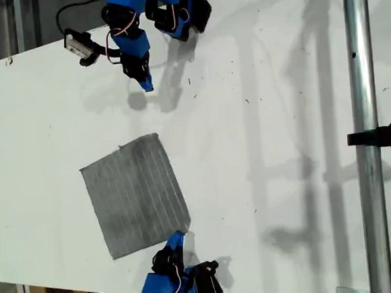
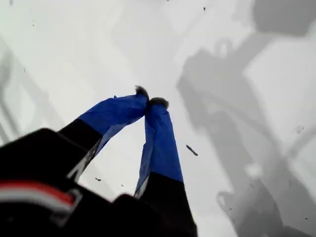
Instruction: Grasp corners of a towel and fold twice.
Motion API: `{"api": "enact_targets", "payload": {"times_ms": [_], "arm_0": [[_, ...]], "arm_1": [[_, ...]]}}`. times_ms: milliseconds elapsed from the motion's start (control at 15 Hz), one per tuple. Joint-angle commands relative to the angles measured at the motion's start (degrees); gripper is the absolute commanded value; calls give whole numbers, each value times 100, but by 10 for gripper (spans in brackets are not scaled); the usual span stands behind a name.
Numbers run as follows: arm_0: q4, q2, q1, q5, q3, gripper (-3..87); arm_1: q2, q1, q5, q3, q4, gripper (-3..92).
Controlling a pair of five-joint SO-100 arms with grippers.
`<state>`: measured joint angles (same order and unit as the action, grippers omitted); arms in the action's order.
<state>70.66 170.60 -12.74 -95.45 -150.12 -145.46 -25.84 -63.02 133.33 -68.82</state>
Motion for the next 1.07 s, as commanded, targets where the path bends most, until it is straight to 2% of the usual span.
{"api": "enact_targets", "payload": {"times_ms": [0,533,600,667,733,867,1000], "arm_0": [[229,-1608,193,-70,1819,-28],[1204,-4456,721,-9,5203,-28],[1301,-4676,782,9,5467,-27],[1318,-4737,791,9,5528,-27],[1327,-4755,791,9,5511,-27],[1345,-4764,791,-18,5484,-27],[1301,-4790,791,0,5432,-27]], "arm_1": [[1564,-105,598,-1714,185,-3],[5502,-18,1898,-6117,-545,-3],[5783,-44,2065,-6486,-624,17],[6126,-79,2259,-6970,-949,154],[6390,-141,2382,-7295,-1187,229],[6741,-290,2698,-7339,-1213,307],[7269,-396,2795,-7304,-1134,295]]}}
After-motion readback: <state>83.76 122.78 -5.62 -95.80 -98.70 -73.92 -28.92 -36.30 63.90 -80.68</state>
